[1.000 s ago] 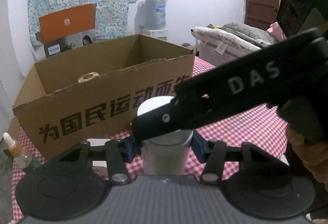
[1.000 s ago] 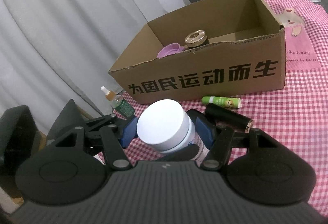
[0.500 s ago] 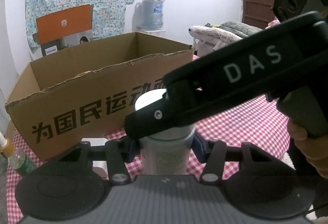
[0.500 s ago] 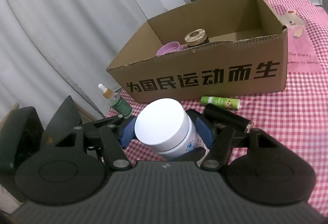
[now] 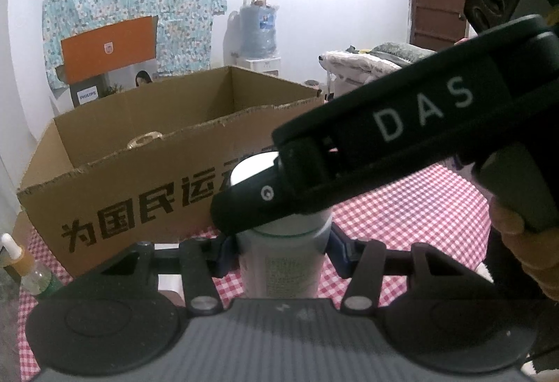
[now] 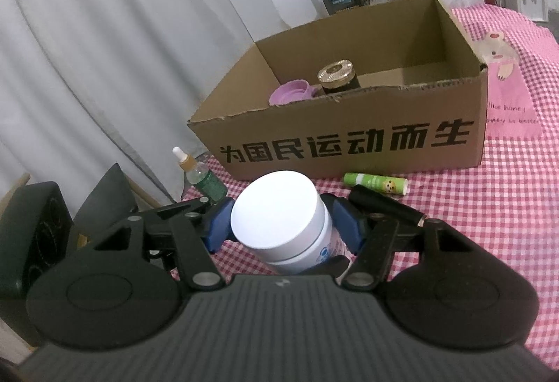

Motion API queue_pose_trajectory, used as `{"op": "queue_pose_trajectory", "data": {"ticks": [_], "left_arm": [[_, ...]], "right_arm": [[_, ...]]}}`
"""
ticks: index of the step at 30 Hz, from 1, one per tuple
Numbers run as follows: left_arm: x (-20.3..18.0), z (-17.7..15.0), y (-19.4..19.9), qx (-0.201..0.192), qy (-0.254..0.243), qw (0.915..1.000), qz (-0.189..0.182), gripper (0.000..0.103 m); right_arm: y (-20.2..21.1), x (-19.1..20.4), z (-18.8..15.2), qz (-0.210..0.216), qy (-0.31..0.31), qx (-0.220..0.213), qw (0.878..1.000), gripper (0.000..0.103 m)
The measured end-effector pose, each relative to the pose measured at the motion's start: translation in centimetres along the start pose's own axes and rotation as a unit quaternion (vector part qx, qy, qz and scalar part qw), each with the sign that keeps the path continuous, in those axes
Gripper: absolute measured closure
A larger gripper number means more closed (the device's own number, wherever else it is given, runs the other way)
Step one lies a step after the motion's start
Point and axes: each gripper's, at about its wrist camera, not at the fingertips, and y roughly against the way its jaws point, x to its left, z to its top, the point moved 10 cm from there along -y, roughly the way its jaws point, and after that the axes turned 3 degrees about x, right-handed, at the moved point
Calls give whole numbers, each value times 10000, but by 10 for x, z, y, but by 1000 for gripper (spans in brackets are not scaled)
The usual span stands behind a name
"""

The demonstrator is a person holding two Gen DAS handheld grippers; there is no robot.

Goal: Organize rigid objects
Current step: 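Lift the white bottle with the right gripper and carry it over the box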

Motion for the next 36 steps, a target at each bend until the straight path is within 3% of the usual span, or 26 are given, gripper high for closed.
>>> {"op": "queue_pose_trajectory", "data": {"ticks": [10, 20, 25, 36], "left_arm": [[3, 25, 30, -290, -179, 9990, 277, 49], [19, 101, 48, -688, -248, 9952, 650, 49], [33, 133, 22, -564, 45, 9971, 509, 49], [65, 162, -77, 271, 683, 9970, 261, 49]], "right_arm": [[27, 26, 24, 73, 346, -254, 9991, 42], [55, 50, 107, 404, 835, -518, 9943, 43], [46, 35, 154, 484, 797, -423, 9947, 43], [-25, -44, 218, 399, 347, 179, 9984, 45]]}}
